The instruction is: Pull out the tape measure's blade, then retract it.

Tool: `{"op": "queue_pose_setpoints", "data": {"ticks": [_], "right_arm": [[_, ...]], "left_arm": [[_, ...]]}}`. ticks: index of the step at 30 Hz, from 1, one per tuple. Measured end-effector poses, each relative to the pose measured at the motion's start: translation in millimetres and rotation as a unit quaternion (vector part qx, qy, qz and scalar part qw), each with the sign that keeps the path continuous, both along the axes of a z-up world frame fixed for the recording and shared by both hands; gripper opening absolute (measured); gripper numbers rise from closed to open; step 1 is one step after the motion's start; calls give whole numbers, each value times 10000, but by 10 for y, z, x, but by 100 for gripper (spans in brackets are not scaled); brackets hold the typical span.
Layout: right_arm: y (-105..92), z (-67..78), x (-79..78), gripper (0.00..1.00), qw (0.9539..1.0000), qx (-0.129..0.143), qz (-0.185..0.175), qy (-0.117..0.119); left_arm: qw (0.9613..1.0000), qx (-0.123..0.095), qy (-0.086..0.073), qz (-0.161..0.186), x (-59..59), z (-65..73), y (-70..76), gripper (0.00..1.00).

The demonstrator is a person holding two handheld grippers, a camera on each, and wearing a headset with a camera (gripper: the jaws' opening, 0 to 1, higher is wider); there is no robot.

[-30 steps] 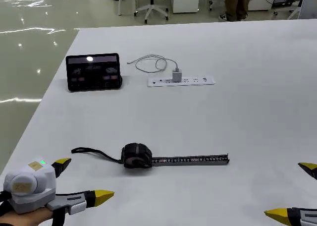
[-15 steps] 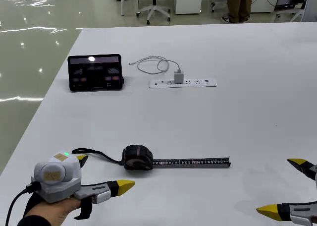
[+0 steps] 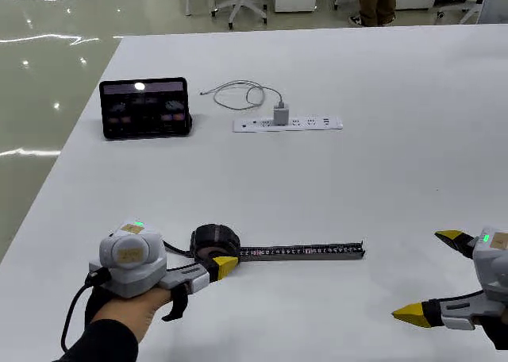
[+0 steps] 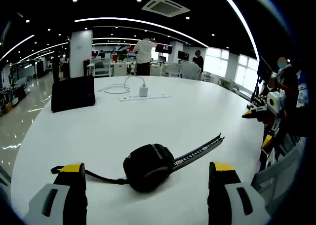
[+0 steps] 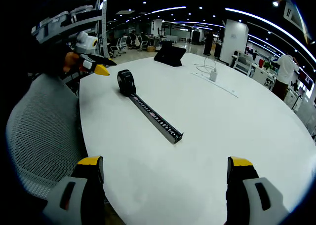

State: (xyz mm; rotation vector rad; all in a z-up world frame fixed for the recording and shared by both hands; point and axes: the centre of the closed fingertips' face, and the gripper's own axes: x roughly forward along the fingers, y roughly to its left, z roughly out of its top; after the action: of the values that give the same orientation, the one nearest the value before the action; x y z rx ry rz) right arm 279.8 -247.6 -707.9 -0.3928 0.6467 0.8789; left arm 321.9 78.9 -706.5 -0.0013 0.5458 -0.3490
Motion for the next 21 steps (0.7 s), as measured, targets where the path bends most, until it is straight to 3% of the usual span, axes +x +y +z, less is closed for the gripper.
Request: {"op": "queue_pose_setpoints", "data": {"ticks": [2,5,10,13,15,18,21], "right_arm": [[13,-16,11,100,9999,-105,109,0],[42,-21,38,100,9997,-153,208,17],[79,-64,115,97,9987,-298,420,24],[117,-100,165,97,9984,-289,472,134],[145,-126,183,95,9972,-382,625,156],[188,-170,210,95,9954,-476,794,251],[226,-199,259,95,9936,-571,935,292]], "left_arm": [[9999,105,-17,63,-16,-63,-23,100],[9997,24,8,250,-21,-112,-43,100],[9997,11,3,225,48,-118,-134,100],[9993,24,-73,362,101,-129,-124,100],[9981,35,-241,561,139,-106,-82,100],[9981,87,-286,540,149,-144,-101,100],[9984,117,-218,501,139,-209,-128,100]]}}
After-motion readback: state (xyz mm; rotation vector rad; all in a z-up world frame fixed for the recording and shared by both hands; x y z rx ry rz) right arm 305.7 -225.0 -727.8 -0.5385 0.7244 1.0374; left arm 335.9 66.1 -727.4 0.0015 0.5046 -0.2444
